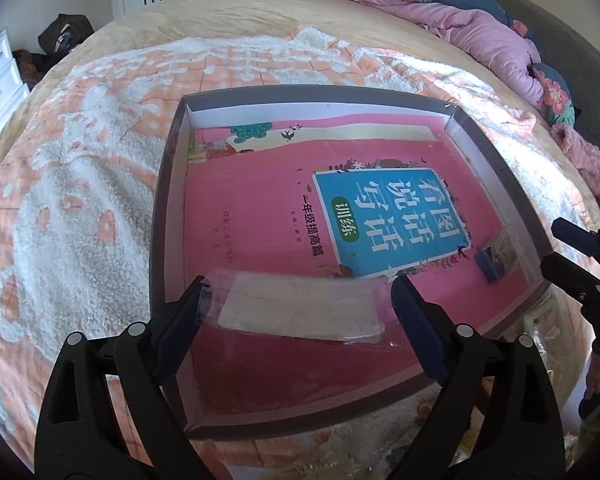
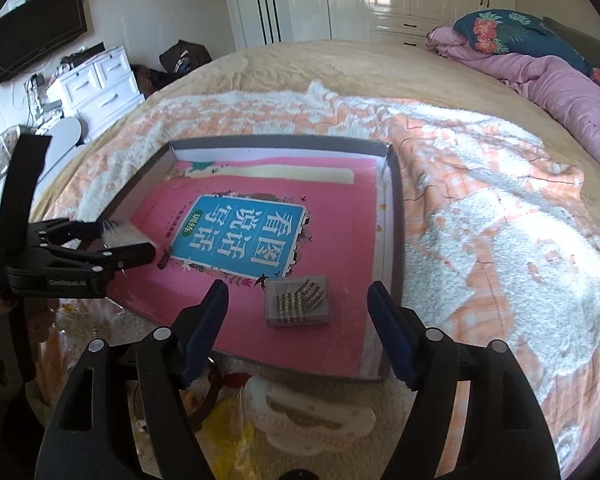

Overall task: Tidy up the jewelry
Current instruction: 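Carry both items into the grey box and open both tools to release them, then move the left tool to the black bead bag while the right tool approaches the yellow bag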

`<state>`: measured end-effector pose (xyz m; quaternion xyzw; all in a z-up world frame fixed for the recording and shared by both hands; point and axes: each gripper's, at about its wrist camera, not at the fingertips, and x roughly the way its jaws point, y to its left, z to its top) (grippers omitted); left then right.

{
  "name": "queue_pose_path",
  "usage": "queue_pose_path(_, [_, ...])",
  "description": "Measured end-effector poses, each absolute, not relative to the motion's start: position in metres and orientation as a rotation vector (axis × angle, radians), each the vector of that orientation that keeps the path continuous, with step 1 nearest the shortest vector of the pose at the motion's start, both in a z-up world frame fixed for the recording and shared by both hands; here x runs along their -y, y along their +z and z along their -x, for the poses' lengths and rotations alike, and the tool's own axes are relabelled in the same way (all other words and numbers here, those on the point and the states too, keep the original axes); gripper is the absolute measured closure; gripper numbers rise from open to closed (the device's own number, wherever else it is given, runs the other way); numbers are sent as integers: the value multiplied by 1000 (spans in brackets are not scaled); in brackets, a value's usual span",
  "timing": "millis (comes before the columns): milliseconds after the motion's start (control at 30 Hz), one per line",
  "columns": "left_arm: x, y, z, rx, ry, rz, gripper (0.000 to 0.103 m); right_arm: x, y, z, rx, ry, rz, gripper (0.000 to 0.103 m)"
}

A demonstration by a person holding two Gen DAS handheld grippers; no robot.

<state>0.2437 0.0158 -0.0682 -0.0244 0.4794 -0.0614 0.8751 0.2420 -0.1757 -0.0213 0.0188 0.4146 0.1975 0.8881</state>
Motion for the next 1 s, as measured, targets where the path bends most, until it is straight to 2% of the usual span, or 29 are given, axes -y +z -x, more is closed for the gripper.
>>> queue_pose_path(300, [-26,-46,-232,-961,-115,89,13,197,4,-220,-781,390,-84,19])
queue_pose_path(433, [-33,-28,-225,-927,-108,117,10,205,16,-212,-751,386,-101,19])
queue_pose_path(1000, [-58,46,-166,-755,-77,169,10,222,52,-170,-641,381,-106,15])
